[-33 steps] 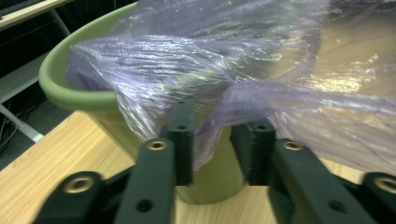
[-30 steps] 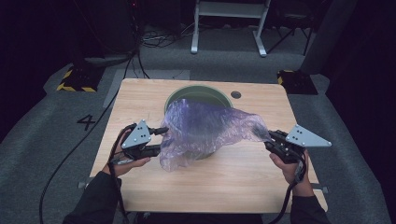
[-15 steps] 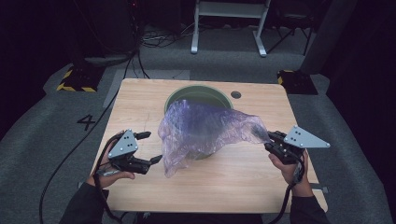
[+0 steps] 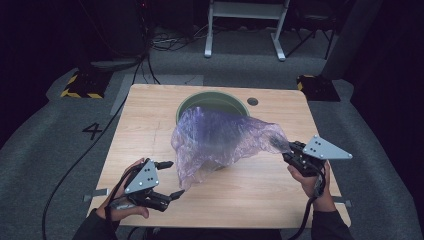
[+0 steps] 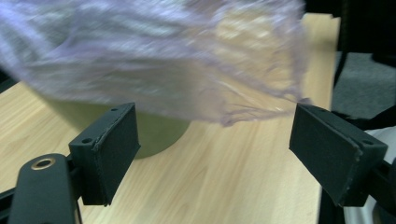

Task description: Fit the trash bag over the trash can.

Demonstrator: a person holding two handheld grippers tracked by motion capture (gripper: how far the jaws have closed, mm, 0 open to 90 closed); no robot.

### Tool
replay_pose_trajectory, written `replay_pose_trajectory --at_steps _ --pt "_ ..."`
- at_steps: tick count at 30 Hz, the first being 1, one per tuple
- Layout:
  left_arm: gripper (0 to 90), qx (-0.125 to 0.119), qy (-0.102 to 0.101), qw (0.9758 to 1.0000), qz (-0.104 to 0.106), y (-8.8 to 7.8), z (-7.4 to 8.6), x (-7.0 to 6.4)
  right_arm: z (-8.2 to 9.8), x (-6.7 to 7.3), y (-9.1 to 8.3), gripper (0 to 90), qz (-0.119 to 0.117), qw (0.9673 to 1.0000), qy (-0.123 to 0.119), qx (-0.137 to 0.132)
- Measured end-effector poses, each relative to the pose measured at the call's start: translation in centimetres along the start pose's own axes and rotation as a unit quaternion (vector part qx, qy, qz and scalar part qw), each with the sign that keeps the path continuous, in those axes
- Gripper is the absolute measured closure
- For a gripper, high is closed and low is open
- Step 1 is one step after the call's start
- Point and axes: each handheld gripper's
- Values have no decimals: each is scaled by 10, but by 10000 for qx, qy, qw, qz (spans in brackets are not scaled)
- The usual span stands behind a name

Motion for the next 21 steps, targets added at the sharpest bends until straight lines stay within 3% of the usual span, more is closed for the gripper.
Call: replay_pose_trajectory --at_steps 5,10,12,15,21 --pt "154 -306 -211 9991 -196 2 -9 0 0 2 1 900 -3 10000 -56 32" --pt "156 -617 -238 9969 -419 -2 -24 5 -1 2 1 900 4 9999 -95 42" --pt "164 -728 -302 9951 -599 -3 -30 8 -1 2 2 900 6 9999 -97 44" --pt "203 -800 -301 9942 -646 -2 -36 13 0 3 3 900 6 9999 -134 86" --pt "444 -645 -220 9928 -987 7 -41 29 2 4 6 900 15 9996 -213 187"
Point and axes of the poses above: each handheld gripper's, and its own axes: y roughly forward along the jaws, z roughly out of its underside, x roughly to its left, and after that the axes turned 8 degrees about -x, right-handed
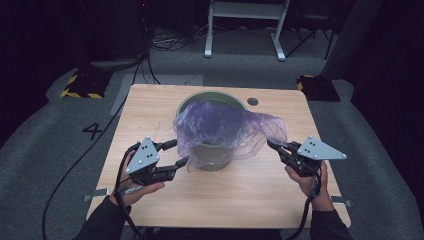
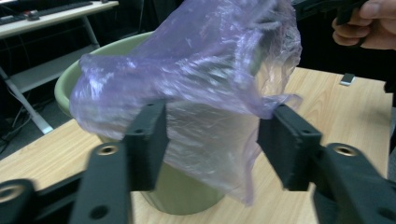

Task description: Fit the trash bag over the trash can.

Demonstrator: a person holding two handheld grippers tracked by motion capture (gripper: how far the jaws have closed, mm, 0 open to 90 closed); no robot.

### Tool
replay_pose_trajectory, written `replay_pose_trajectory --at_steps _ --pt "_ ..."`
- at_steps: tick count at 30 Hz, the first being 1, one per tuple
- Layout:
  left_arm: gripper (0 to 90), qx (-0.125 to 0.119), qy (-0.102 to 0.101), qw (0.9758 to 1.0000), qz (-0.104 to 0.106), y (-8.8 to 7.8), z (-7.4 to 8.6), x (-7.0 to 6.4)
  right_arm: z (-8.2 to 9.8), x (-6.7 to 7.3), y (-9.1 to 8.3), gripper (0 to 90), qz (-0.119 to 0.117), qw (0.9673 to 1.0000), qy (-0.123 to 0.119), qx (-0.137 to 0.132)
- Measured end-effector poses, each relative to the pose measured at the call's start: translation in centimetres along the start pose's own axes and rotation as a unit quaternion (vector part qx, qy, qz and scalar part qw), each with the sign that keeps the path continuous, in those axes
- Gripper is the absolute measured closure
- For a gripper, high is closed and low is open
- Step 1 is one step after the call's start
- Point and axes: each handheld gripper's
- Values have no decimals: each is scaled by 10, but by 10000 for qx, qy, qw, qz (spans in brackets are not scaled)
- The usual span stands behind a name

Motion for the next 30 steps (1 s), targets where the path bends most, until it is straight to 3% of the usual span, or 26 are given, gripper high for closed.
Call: replay_pose_trajectory --at_steps 7,9,11,17,19,21,24,30 --pt "719 64 -200 9996 -169 9 5 24 7 -2 5 891 -56 9997 16 251" --pt "803 86 -295 9995 -97 11 9 30 10 -3 7 891 -69 9995 25 307" --pt "814 204 -299 9991 -209 14 12 34 14 -3 9 891 -75 9993 44 377" --pt "841 299 -425 9984 -230 21 22 44 24 -5 15 872 -138 9983 99 555" --pt "846 315 -403 9984 -223 22 22 44 27 -4 16 795 -215 9979 140 591" --pt "853 301 -376 9986 -216 21 22 44 27 -3 15 579 -149 9980 109 597" --pt "860 309 -321 9988 -220 19 21 44 24 -1 9 392 30 9983 18 574" --pt "869 323 -244 9989 -252 18 19 43 7 4 -18 237 518 9979 -263 292"
Point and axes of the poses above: each handheld gripper's, and its own axes: y roughly forward along the jaws, z roughly out of its underside, x roughly to its left, and after that the axes turned 8 degrees about -x, right-handed
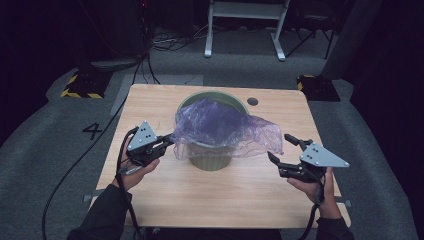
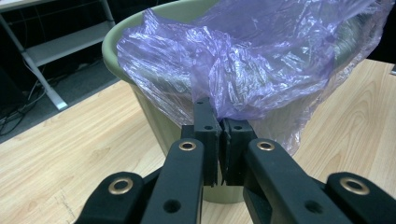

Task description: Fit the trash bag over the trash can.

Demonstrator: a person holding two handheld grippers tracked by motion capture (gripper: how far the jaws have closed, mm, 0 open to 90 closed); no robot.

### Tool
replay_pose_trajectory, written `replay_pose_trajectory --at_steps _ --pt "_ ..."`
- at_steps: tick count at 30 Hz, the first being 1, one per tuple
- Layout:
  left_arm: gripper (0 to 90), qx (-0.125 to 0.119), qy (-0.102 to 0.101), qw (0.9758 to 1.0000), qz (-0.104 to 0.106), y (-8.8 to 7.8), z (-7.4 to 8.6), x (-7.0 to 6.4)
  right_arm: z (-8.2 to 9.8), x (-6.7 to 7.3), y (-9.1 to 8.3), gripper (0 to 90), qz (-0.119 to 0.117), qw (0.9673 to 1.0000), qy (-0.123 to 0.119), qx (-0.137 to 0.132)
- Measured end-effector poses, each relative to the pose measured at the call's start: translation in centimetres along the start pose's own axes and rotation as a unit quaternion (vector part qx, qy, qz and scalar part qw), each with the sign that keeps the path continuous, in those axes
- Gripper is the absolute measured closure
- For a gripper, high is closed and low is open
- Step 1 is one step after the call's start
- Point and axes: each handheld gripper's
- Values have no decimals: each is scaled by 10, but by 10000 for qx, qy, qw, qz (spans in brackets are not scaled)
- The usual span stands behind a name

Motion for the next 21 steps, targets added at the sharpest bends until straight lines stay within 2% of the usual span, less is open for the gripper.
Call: replay_pose_trajectory --at_steps 3,5,8,13,16,17,18,19,21 --pt "873 27 56 10000 -18 0 -1 0 -14 2 -17 226 129 9995 -157 -254" --pt "877 50 46 10000 -43 0 -1 1 -24 4 -27 225 62 9985 -164 -513" --pt "882 81 51 9999 -40 0 0 2 -40 10 -36 221 -24 9969 -249 -747" --pt "880 131 109 9998 -59 2 -1 2 -62 19 -31 234 -53 9956 -411 -844" --pt "874 124 82 9999 -56 2 -2 4 -70 21 -22 255 -19 9951 -654 -742" --pt "872 92 70 9999 -36 2 -4 5 -72 21 -18 277 -3 9947 -767 -680" --pt "869 68 62 10000 -16 1 -5 7 -73 22 -13 336 21 9941 -909 -587" --pt "868 60 80 9999 -31 0 -6 8 -73 21 -9 460 5 9930 -1059 -520" --pt "866 85 112 9999 -54 0 -9 11 -72 18 1 566 -96 9921 -1176 -419"
Point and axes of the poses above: each handheld gripper's, and its own axes: y roughly forward along the jaws, z roughly out of its underside, x roughly to its left, and after that the axes turned 8 degrees about -x, right-handed
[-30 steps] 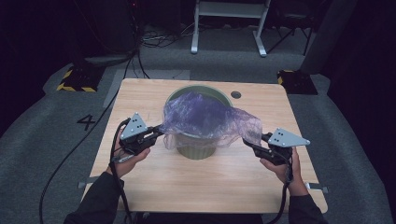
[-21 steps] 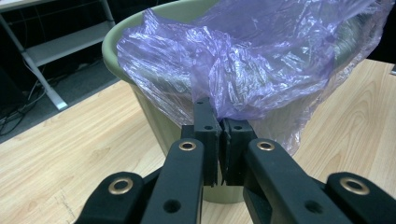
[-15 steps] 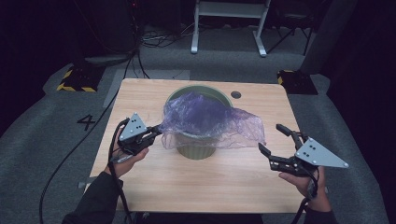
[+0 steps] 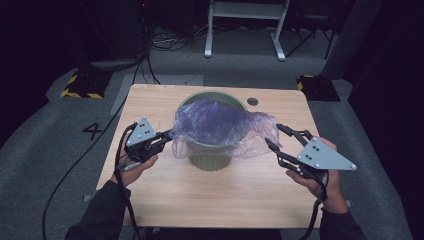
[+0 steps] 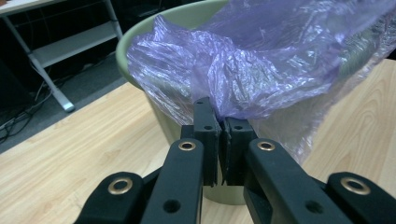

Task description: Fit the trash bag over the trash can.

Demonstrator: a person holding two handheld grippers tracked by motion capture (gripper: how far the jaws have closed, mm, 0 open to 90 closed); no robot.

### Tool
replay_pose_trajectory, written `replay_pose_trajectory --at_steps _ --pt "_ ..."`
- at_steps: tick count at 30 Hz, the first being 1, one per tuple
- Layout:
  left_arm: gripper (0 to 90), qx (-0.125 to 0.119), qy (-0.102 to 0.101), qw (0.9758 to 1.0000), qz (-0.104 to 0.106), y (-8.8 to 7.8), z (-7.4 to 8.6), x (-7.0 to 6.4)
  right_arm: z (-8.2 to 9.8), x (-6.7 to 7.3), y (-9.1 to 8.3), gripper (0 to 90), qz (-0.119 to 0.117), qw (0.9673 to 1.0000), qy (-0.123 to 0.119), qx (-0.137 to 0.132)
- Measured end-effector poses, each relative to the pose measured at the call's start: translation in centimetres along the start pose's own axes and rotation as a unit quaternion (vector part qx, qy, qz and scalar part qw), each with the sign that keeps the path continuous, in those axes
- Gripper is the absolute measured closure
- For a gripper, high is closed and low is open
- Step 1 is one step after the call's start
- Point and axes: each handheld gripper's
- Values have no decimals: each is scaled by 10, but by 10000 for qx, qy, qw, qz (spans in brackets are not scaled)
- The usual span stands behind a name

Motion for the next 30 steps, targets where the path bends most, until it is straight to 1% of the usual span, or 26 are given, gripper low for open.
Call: replay_pose_trajectory --at_steps 1,3,4,5,6,8,9,11,12,14,15,20,22,27,30 --pt "867 39 9 10000 -10 1 -1 1 2 -3 6 675 -49 9999 14 100" --pt "873 114 12 9999 -26 3 -1 4 6 -9 14 770 -81 9997 112 197" --pt "876 161 10 9999 -17 6 -1 7 9 -13 17 828 -96 9994 274 198" --pt "876 226 -12 9997 -22 9 0 9 11 -17 21 849 -144 9988 416 227" --pt "876 261 -30 9997 -21 10 0 11 15 -21 26 869 -136 9979 543 321" --pt "875 340 -159 9993 10 16 2 18 20 -27 34 883 -67 9965 714 434" --pt "873 358 -187 9992 22 18 2 20 23 -30 40 887 -58 9950 836 545" --pt "867 437 -187 9989 2 22 2 24 27 -34 48 891 39 9933 938 666" --pt "866 460 -190 9988 -14 24 3 26 28 -36 53 893 46 9925 984 722" --pt "862 474 -222 9986 -54 26 3 30 31 -40 62 896 102 9913 1017 835" --pt "863 482 -222 9985 -94 28 4 32 33 -42 67 896 75 9905 1074 854" --pt "866 538 -275 9980 -188 34 8 40 43 -50 89 897 151 9880 1135 1041" --pt "867 562 -305 9977 -203 37 9 43 49 -53 97 898 140 9857 1250 1119" --pt "864 687 -378 9966 -251 45 15 51 64 -57 115 897 133 9822 1373 1274" --pt "863 781 -431 9957 -265 51 19 54 73 -58 126 897 74 9790 1507 1370"
Point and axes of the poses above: each handheld gripper's, and its own axes: y roughly forward along the jaws, z roughly out of its underside, x roughly to its left, and after that the axes turned 8 degrees about -x, right-handed
